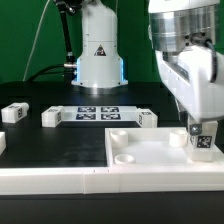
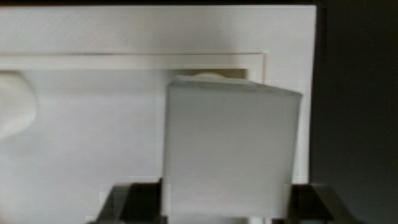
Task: Assemble one leg
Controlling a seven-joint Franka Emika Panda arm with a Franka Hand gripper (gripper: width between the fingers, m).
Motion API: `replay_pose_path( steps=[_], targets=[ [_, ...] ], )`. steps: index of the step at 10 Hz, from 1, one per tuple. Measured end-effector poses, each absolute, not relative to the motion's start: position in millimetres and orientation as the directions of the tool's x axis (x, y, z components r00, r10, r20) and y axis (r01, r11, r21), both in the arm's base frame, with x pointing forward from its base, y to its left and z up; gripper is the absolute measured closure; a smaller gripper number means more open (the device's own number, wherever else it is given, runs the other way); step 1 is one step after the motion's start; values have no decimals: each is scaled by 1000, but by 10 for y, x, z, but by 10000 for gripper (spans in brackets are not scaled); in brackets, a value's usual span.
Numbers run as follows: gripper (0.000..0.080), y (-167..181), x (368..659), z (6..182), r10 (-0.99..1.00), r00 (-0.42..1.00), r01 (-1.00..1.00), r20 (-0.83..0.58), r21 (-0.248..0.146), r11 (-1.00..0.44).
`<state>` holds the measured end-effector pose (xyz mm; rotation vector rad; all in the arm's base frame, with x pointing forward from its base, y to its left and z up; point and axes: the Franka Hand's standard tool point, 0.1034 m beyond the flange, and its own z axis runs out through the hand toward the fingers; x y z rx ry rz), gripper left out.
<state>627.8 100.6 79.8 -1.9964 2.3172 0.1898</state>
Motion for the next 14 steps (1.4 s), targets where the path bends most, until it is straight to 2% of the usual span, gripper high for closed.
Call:
replay_pose_path(
  steps=[2,4,6,7,8,9,14],
  targets=[
    [509,988,6268,799,-943,-305,-952,-134,66,299],
    [509,997,6259,793,-917,-374,-927,-136,82,366],
    [204,1005,6255,783,-939,-314,-949,-141,74,306],
    [204,1012,6252,780,-940,-309,-951,-141,75,301],
    [167,1019,6251,782,-962,-233,-972,-145,69,225],
    [152,1034,6261,782,-985,-71,-997,-156,43,65],
    [150,1087,6244,816,-901,400,-914,-171,3,-406]
  ],
)
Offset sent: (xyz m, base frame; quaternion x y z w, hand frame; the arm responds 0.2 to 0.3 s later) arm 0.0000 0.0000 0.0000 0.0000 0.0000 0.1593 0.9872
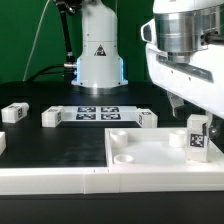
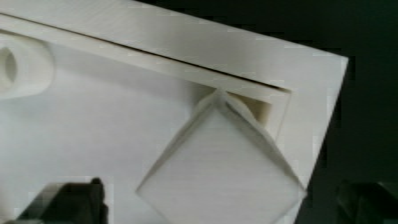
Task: Assemble one leg
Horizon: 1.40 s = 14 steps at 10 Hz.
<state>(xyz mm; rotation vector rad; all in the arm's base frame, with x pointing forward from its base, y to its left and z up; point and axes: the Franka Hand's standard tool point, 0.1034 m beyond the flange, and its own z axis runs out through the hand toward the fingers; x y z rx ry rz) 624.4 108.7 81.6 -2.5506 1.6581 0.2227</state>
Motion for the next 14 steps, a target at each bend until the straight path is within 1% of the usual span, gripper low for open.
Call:
replay_pose_path(
  steps=[1,2,3,4,5,6,8,9,10,11,12,13,14],
  targets=[
    [150,1106,6238,820,-873,459,-885,-168,1,-465],
    [150,1121,6234,821,-815,559,-825,-152,-6,-565],
    [150,1145,6235,835,-763,632,-771,-138,-5,-637],
    [150,1171,6248,833,-726,677,-733,-123,-19,-680],
    [150,1199,6258,801,-658,747,-663,-90,-43,-747],
    [150,1221,6234,762,-599,797,-603,-79,-54,-796],
    [150,1189,6235,741,-424,903,-428,-64,-69,-901],
    [150,1168,6238,738,-338,940,-341,-56,-75,-937],
    [189,1169,6238,739,-299,953,-302,-53,-78,-950],
    [189,1170,6238,739,-310,949,-314,-54,-77,-946],
    [369,1168,6238,739,-310,949,-314,-54,-77,-946],
    [369,1167,6238,739,-311,949,-314,-54,-77,-946],
    [511,1166,6239,740,-322,945,-325,-55,-77,-943]
  ],
)
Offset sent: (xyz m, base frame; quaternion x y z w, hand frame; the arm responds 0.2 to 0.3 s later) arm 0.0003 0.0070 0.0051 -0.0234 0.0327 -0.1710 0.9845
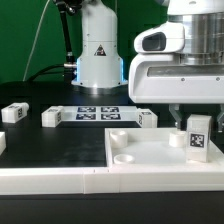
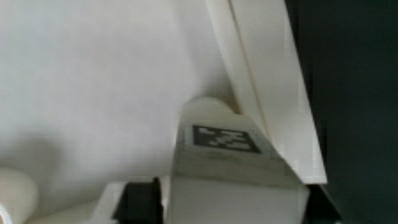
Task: Assemble one leg
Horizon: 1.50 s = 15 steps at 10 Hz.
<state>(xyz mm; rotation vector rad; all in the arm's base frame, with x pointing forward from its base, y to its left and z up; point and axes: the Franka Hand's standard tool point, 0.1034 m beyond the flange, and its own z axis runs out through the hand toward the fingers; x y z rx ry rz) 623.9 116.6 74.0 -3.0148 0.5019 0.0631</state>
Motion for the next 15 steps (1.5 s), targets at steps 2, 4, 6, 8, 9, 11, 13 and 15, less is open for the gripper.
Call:
replay_pose_path(
  steps=[2,4,6,8,9,11,13,15],
  targets=[
    [510,1169,6239,740,-368,928,-371,-59,-75,-925],
    [510,1168,6245,734,-531,845,-535,-66,-76,-841],
    [510,1164,6241,730,-738,670,-742,-79,-82,-665],
    [509,1167,6245,730,-837,539,-842,-91,-71,-534],
    [509,1165,6248,730,-890,444,-896,-100,-65,-440],
    [509,1171,6249,731,-957,266,-964,-111,-46,-263],
    [509,1184,6250,733,-991,64,-998,-117,-24,-62],
    [509,1192,6251,731,-986,-108,-993,-125,-24,112]
  ],
)
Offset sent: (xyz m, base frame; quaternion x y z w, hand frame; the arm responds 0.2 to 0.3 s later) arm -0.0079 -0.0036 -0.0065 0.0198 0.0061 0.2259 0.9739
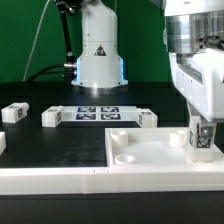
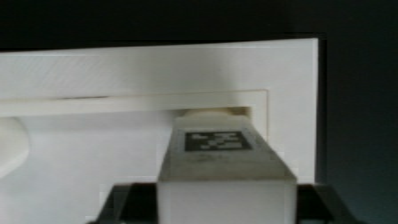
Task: Assemble one leg
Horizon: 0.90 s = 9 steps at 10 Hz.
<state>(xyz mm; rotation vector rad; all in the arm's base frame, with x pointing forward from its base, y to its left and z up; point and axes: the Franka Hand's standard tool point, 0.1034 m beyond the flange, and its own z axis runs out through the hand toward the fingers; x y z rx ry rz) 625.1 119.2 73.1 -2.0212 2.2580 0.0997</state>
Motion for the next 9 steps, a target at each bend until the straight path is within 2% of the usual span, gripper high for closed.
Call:
replay_pose_path(
  steps=[3,4,5,6,7,9],
  targets=[
    [509,1177,6260,735,-921,-363,-930,-141,3,367],
    [509,1176,6258,733,-937,-319,-947,-140,-3,322],
    [444,1180,6256,728,-945,-296,-954,-140,-6,300],
    [246,1185,6252,722,-945,-296,-954,-140,-5,299],
    [179,1181,6253,719,-966,-220,-975,-137,-15,224],
    [159,1183,6254,722,-991,22,-999,-129,-40,-17]
  ],
)
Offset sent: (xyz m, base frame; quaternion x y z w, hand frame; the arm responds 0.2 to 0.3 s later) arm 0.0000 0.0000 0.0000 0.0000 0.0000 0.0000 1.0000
